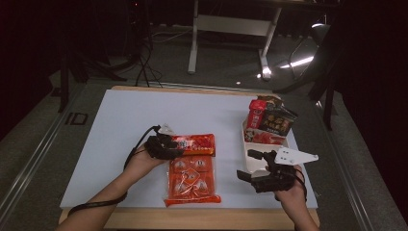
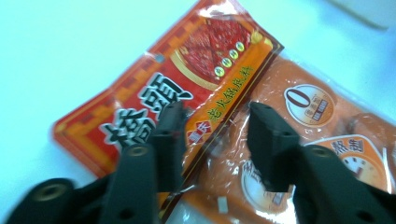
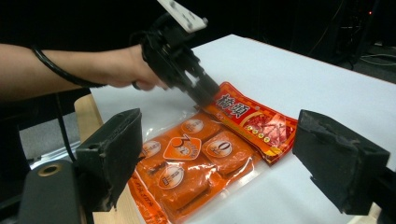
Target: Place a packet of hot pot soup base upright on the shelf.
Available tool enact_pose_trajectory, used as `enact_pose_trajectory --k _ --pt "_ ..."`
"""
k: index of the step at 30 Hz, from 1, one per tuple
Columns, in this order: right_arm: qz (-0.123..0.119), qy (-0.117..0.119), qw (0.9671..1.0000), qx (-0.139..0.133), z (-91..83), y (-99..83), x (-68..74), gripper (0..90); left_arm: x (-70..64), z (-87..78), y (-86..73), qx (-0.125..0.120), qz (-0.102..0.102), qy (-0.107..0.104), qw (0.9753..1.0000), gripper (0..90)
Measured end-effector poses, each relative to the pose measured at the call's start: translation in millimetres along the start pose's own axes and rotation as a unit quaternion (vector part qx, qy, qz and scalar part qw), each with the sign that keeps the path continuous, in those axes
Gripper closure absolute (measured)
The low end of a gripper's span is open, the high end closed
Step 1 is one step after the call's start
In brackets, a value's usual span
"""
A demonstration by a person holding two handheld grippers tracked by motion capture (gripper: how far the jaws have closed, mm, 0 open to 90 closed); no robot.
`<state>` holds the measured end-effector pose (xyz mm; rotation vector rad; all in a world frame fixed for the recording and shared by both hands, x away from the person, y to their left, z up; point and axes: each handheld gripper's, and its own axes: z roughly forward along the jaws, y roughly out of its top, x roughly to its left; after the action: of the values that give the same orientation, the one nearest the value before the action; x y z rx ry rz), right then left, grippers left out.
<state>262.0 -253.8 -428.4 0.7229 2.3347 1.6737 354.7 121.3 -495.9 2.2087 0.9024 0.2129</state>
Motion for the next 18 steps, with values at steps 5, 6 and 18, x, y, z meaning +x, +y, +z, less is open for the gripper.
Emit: enact_pose_trajectory --k 5,6,18 --pt "-0.004 -0.003 1.0 0.002 0.6 0.3 1.1 16.0 12.0 -20.7 -6.7 -0.029 -0.035 0.011 0.9989 37.0" --pt "-0.005 -0.005 1.0 0.003 0.5 0.2 1.2 16.0 15.5 -23.5 -9.0 -0.035 -0.044 0.014 0.9983 35.7" --pt "-0.009 -0.006 0.9999 0.006 1.9 0.4 2.1 15.9 43.4 -0.5 -32.4 -0.022 -0.097 0.026 0.9947 31.7"
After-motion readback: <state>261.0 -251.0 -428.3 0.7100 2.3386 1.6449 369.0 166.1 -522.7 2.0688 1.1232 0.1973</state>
